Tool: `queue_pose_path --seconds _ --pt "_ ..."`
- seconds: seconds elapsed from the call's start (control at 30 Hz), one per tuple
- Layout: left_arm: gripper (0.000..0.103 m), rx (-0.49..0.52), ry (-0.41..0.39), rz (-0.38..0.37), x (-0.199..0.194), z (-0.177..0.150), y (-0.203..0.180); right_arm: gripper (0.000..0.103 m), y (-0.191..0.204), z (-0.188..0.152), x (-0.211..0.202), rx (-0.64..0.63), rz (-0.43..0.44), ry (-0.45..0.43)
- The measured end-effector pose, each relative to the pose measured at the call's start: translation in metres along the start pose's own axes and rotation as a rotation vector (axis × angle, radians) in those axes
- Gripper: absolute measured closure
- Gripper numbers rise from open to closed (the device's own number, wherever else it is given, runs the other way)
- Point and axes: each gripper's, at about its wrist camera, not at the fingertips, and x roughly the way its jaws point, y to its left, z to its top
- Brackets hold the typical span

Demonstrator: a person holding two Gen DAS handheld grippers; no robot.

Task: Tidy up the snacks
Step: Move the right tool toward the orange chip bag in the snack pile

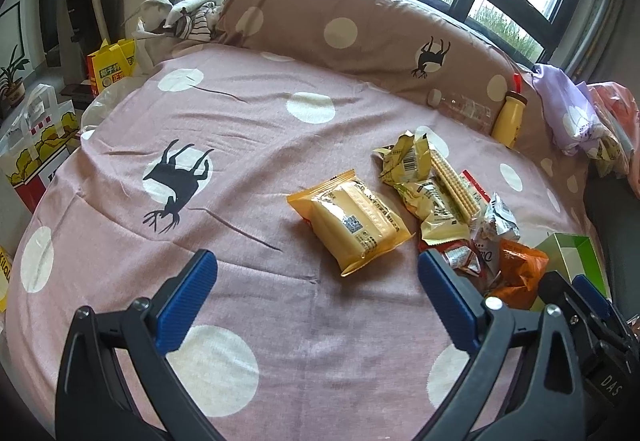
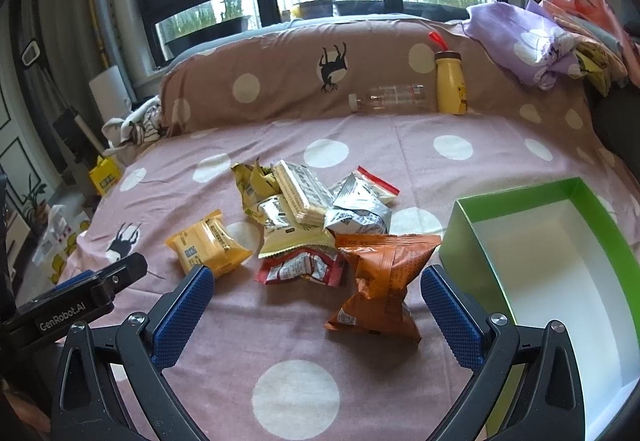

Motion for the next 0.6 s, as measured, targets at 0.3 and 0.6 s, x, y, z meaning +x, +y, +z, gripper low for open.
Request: queue_pose_path --seconds 0.3,0.6 --pt "0.003 0.004 0.002 -0.004 0.0011 -0.0003 -0.0001 0.000 -0.0012 -0.0001 0.0028 0.006 -0.008 0.012" --pt "0.005 0.005 0.016 -0.019 0.0030 -0.0009 -0.0030 0.000 -0.0003 -0.0003 0.0042 0.014 0.011 0.020"
